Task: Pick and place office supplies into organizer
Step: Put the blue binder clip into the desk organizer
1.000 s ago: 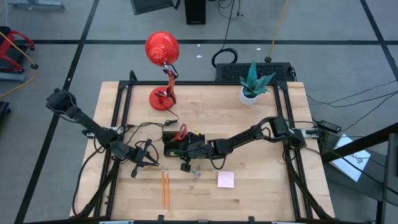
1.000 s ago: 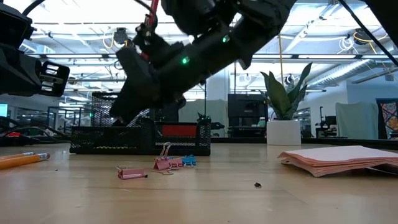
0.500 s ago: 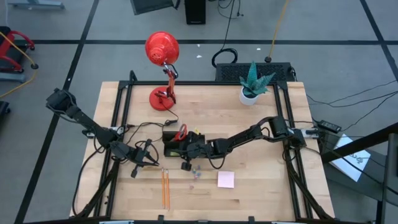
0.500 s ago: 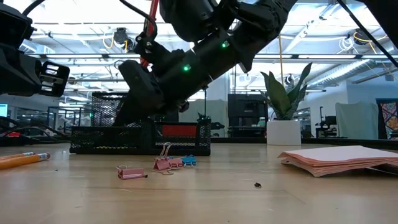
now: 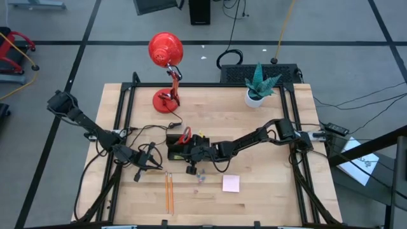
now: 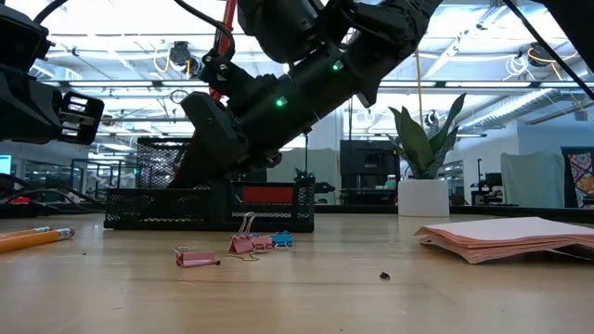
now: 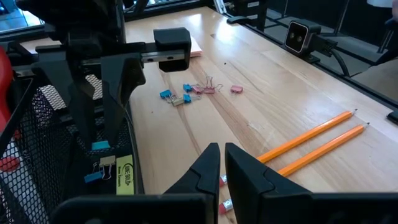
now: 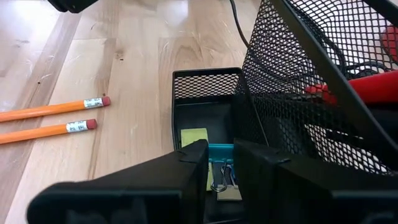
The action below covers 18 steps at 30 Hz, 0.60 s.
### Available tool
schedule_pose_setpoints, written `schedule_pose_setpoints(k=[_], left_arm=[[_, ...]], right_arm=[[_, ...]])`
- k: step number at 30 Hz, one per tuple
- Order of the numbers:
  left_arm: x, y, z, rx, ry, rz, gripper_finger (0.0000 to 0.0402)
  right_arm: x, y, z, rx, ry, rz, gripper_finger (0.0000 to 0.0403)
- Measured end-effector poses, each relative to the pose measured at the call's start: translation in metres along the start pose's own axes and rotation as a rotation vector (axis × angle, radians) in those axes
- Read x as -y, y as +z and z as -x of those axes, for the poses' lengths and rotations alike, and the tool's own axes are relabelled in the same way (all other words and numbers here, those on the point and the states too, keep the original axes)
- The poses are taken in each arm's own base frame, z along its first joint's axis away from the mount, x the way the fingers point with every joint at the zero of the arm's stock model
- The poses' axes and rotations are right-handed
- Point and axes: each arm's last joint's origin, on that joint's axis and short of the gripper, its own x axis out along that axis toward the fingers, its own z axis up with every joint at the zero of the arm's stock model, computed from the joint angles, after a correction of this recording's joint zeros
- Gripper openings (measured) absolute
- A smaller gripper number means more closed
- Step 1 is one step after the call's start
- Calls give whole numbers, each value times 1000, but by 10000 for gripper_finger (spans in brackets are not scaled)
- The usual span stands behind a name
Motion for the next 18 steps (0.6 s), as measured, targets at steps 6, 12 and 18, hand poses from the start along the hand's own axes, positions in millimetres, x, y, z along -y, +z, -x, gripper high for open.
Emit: schedule_pose_setpoints(k=[6,12,18], left_arm=[[0,0,0,0,0,0,31],[0,0,0,-1,0,-12,31],[0,0,0,-1,0,-14,31]], right_arm=[[3,-1,0,-16,-4,-37,54],[0,11,0,-70,7,-32,54],[-3,27,4,-122,-20,8,54]])
